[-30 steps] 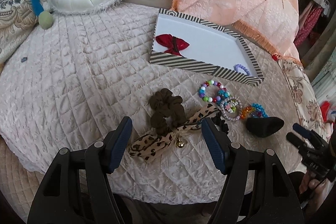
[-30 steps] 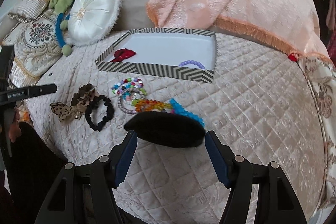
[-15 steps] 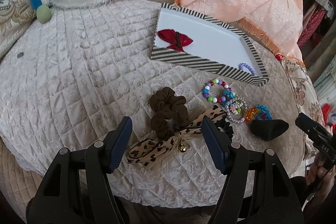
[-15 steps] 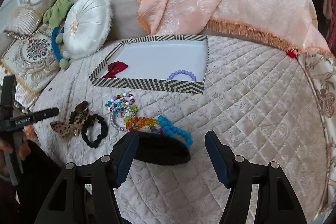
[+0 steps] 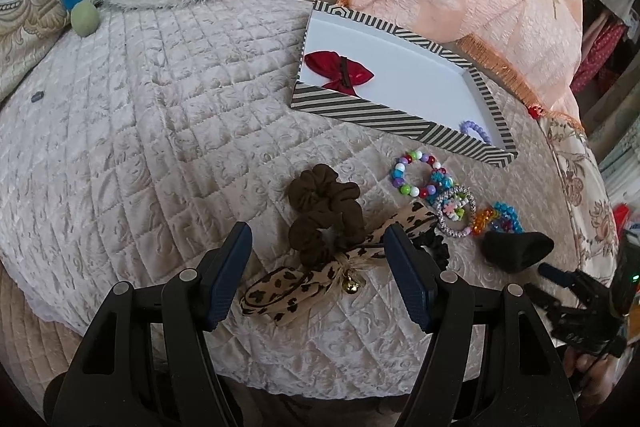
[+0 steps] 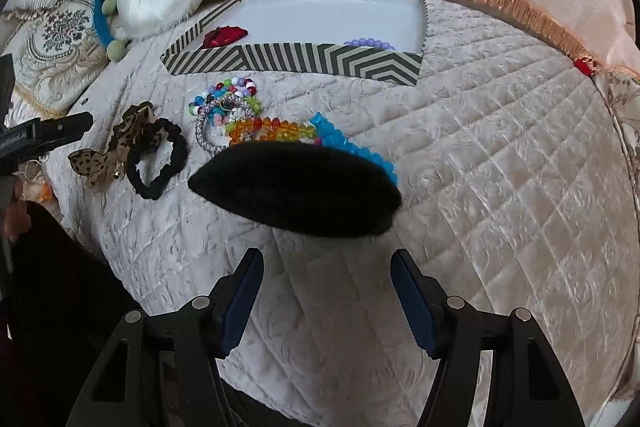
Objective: Organize jewelry
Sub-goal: 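Move the left gripper to the brown scrunchie while the right approaches the black velvet bow, then grasp the brown scrunchie with the left gripper while the right grasps the black velvet bow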
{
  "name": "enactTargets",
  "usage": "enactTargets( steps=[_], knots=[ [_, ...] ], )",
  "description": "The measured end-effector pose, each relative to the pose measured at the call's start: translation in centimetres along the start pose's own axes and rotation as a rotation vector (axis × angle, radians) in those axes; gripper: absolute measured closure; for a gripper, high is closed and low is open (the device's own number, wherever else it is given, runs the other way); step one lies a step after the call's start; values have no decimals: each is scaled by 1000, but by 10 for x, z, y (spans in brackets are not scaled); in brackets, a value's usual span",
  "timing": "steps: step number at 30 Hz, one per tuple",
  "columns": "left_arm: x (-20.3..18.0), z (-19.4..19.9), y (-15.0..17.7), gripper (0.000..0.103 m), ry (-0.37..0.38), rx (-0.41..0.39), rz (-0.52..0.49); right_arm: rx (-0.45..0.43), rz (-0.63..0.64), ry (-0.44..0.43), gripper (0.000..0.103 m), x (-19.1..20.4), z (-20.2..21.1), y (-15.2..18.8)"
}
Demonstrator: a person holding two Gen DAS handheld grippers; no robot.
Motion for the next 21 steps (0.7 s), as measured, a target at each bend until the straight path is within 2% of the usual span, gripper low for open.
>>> enactTargets(
  steps=[3,4,5,6,9,12,14,20,21],
  knots=[
    [0,1,0,34,-3,0,-1,-61,12,-6,37,0,16,-7],
    [1,0,-1,34,-3,4,2,-68,27,7,33,-1,18,-11],
    [2,0,-1,34,-3,11,3,-63,47,22,23,-3,18,-14],
    [3,-2,-1,34,-2,19,1,-52,71,36,20,-3,16,-17],
    [1,-6,0,33,-7,42,-25,-15,135,48,20,-4,6,-22],
    [0,-13,1,26,5,73,-31,9,163,25,20,-11,-4,-28],
    [-1,-20,1,26,12,96,-24,26,177,7,20,-13,-11,-31],
    [-2,-42,-12,26,-56,120,-8,14,228,-25,20,-9,-17,-37],
    [-2,-45,-13,26,-71,122,-7,11,230,-33,24,-9,-18,-38]
  ],
)
Point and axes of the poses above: each gripper's, at about its wrist camera, not at the fingertips, and z roughly against the way its jaws point, x to its left, y to its underside, the point moved 2 cm from there along -z, roughly the way its jaws point, and after that the axes turned 12 degrees about -y, right-handed, at the moved point
